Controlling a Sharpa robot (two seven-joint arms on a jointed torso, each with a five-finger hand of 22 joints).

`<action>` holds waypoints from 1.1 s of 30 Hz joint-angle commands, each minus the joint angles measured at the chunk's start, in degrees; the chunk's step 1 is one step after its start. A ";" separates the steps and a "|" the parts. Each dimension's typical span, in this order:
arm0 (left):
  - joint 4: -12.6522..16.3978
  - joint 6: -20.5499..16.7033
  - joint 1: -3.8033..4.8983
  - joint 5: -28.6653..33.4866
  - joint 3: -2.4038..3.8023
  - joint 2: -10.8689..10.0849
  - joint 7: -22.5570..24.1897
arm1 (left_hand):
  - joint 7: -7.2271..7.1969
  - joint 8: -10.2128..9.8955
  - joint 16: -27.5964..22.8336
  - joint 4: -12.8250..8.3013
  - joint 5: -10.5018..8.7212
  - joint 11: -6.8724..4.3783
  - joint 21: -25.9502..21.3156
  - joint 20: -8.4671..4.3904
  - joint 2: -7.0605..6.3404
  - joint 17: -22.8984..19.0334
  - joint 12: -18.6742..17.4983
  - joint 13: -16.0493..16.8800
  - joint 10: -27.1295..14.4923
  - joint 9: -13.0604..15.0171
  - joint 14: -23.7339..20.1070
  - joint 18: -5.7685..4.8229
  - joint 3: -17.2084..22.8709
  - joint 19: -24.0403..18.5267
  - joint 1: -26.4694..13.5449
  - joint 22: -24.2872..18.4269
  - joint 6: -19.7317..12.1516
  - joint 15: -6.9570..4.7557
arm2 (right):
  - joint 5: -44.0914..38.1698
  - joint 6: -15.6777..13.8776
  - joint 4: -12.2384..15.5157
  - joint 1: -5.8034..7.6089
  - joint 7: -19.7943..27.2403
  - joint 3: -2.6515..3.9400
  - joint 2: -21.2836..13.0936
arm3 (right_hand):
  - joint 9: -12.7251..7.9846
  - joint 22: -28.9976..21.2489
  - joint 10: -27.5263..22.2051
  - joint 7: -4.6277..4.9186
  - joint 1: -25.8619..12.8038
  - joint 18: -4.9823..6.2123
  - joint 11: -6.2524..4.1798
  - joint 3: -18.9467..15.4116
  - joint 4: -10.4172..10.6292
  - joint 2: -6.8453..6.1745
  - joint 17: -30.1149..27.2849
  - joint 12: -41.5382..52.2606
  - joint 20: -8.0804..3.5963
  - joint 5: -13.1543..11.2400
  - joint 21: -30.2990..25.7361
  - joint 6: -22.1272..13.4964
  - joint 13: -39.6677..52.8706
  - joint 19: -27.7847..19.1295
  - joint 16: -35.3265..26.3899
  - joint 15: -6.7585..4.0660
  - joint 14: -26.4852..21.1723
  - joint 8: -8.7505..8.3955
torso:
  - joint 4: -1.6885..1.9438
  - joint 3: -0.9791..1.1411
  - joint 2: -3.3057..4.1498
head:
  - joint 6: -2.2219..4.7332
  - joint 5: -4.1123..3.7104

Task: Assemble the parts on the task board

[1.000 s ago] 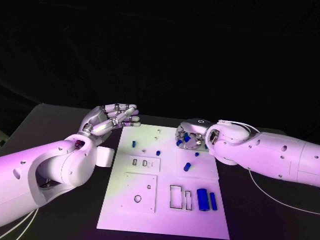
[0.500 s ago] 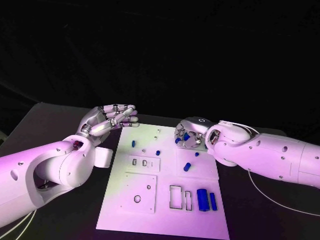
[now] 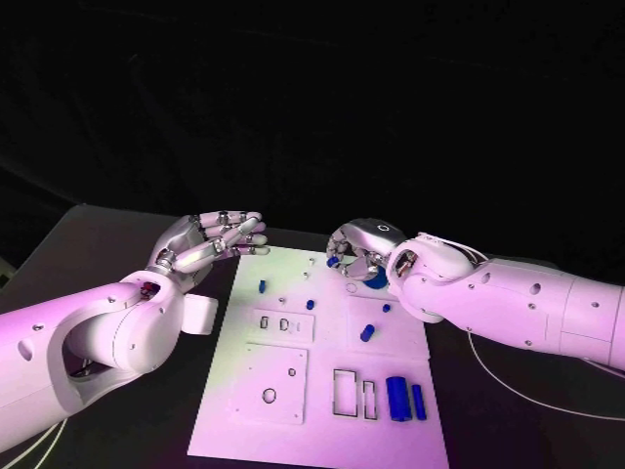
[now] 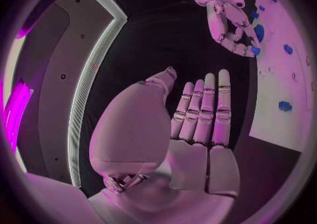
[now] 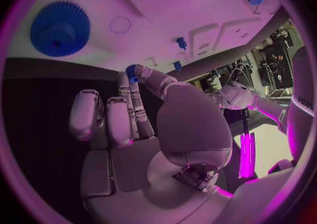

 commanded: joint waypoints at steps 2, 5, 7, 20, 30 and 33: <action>-0.01 1.17 0.13 -0.19 0.05 0.33 0.14 | 0.74 -0.28 0.17 -0.21 0.07 0.24 0.28 0.13 -0.15 0.10 -0.30 -0.06 0.00 0.07 0.03 0.62 0.18 0.38 -0.15 0.11 -0.36 0.12 | 0.28 -2.69 -1.75 0.16 -0.75 0.10 1.56 | 2.62 0.30 1.23 0.09 1.72 -0.80 -0.85 0.26 0.03 0.97 0.10 -0.05 -0.01 0.02 0.45 -0.16 -0.03 0.51 0.24 -0.47 2.00 0.28 | 0.33 -0.10 0.12 | 0.18 0.01; -0.03 1.18 0.13 -0.19 0.05 0.44 0.12 | 0.74 -0.28 0.17 -0.21 0.07 0.24 0.28 0.13 -0.15 0.10 -0.30 -0.06 0.00 0.07 0.03 0.62 0.18 0.38 -0.15 0.11 -0.36 0.12 | 0.47 -2.74 -3.04 0.23 -0.73 0.14 2.71 | 2.73 0.40 1.15 0.12 1.67 -0.82 -0.81 0.30 0.03 0.90 0.12 -0.10 0.00 -0.08 0.51 -0.26 -0.02 0.55 0.29 -0.44 2.01 0.29 | 0.36 -0.23 0.09 | 0.11 0.01; -0.04 1.20 0.13 -0.19 0.05 0.54 0.11 | 0.74 -0.28 0.17 -0.21 0.07 0.24 0.28 0.13 -0.15 0.10 -0.30 -0.06 0.00 0.07 0.03 0.62 0.18 0.38 -0.15 0.11 -0.36 0.12 | 0.63 -2.60 -3.87 0.26 -0.69 0.15 3.44 | 2.73 0.40 1.15 0.12 1.67 -0.82 -0.81 0.30 0.03 0.90 0.12 -0.10 0.00 -0.08 0.51 -0.26 -0.02 0.55 0.29 -0.44 2.01 0.29 | 0.39 -0.30 0.07 | 0.06 -0.07; -0.02 1.32 0.13 -0.19 0.05 0.83 0.02 | 0.74 -0.28 0.17 -0.21 0.07 0.24 0.28 0.13 -0.15 0.10 -0.30 -0.06 0.00 0.07 0.03 0.62 0.18 0.38 -0.15 0.11 -0.36 0.12 | 1.13 -0.26 -6.74 0.08 -0.32 0.16 5.97 | 3.06 0.85 0.96 0.20 1.41 -0.89 -0.71 0.35 0.17 0.75 0.05 -0.23 0.08 -0.47 0.77 -0.58 0.02 0.73 0.39 -0.34 2.00 0.33 | 0.55 -0.46 0.13 | -0.19 0.02; -0.01 1.37 0.13 -0.19 0.05 0.83 0.00 | 0.73 -0.29 0.17 -0.30 0.06 0.23 0.38 0.11 -0.15 0.15 -0.36 -0.05 0.02 0.09 0.03 0.61 0.22 0.35 -0.12 0.16 -0.37 0.12 | 1.23 1.61 -6.94 -0.12 -0.19 0.15 6.28 | 3.18 1.12 0.93 0.21 1.29 -0.94 -0.69 0.33 0.26 0.71 0.11 -0.26 0.11 -0.57 0.92 -0.64 0.04 0.86 0.46 -0.31 2.01 0.36 | 0.59 -0.54 0.13 | -0.42 -0.10; -0.04 1.39 0.14 -0.19 0.05 0.87 -0.01 | 0.73 -0.29 0.17 -0.30 0.06 0.23 0.38 0.11 -0.15 0.15 -0.36 -0.05 0.02 0.09 0.03 0.61 0.22 0.35 -0.12 0.16 -0.37 0.12 | 1.24 1.98 -6.94 -0.17 -0.13 0.15 6.40 | 3.20 1.11 0.93 0.20 1.27 -0.94 -0.69 0.32 0.27 0.70 0.14 -0.26 0.11 -0.58 0.91 -0.65 0.05 0.85 0.49 -0.31 2.02 0.37 | 0.65 -0.55 0.14 | -0.46 -0.15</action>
